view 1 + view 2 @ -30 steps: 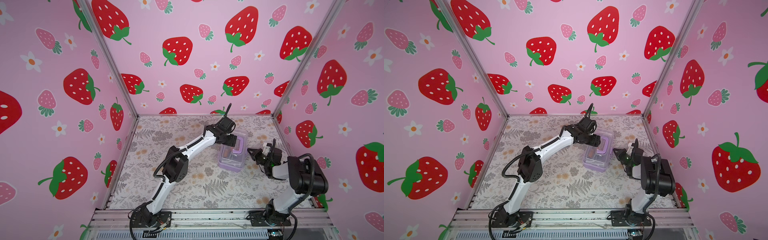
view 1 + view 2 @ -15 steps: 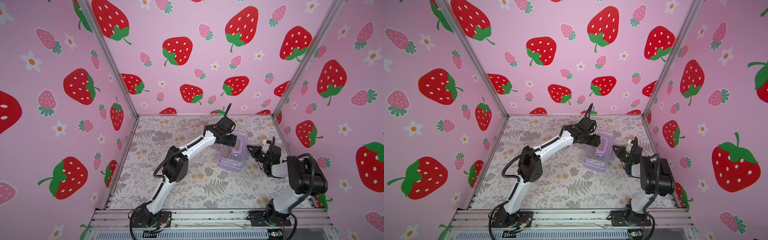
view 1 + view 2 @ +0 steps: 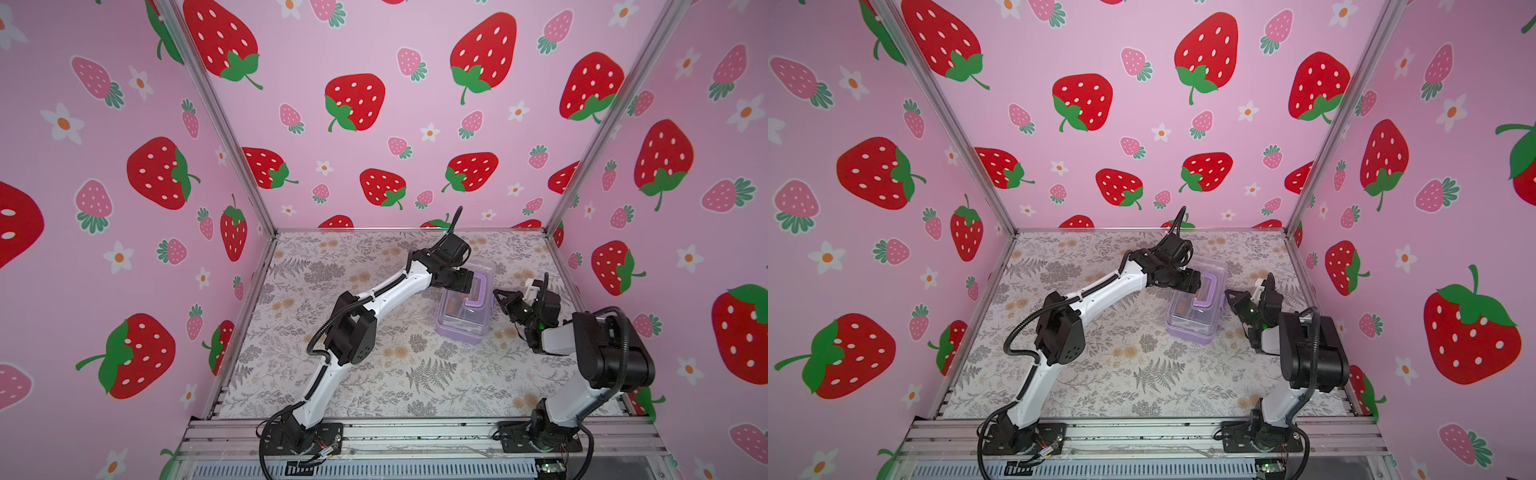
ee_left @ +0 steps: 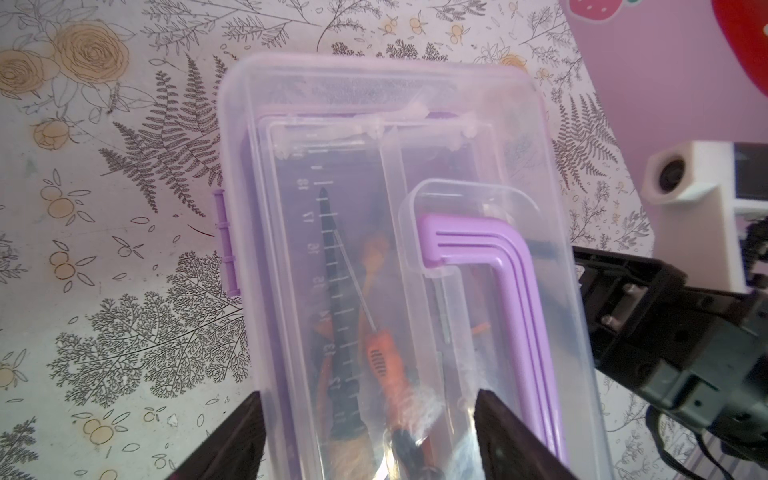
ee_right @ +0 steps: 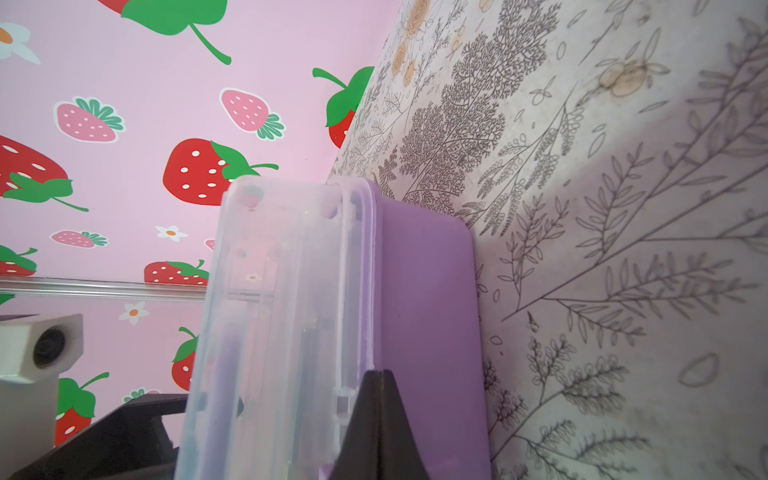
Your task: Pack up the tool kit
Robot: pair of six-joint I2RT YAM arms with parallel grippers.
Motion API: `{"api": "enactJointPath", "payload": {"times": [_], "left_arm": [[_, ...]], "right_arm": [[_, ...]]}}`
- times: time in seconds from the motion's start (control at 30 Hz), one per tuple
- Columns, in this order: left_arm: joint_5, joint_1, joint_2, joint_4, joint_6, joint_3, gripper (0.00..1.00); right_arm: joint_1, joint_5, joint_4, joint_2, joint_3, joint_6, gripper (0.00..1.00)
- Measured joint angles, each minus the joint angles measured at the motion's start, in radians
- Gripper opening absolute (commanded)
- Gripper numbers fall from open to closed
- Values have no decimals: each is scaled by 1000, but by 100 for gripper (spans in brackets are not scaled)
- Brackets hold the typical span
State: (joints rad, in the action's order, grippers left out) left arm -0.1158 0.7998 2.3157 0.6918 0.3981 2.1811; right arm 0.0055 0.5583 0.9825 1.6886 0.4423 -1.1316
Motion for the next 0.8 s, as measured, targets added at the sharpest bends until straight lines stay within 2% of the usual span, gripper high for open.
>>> {"api": "enactJointPath", "payload": {"times": [0.27,0.8], "left_arm": [[-6,-2,0,-6,0,-3,79],[-13,-5,0,-8,8,-4,79]], "right_arm": [[-5,-9,25,-8,-42,-6,0],[87,-203,88,-62,-90,-63,0]]}}
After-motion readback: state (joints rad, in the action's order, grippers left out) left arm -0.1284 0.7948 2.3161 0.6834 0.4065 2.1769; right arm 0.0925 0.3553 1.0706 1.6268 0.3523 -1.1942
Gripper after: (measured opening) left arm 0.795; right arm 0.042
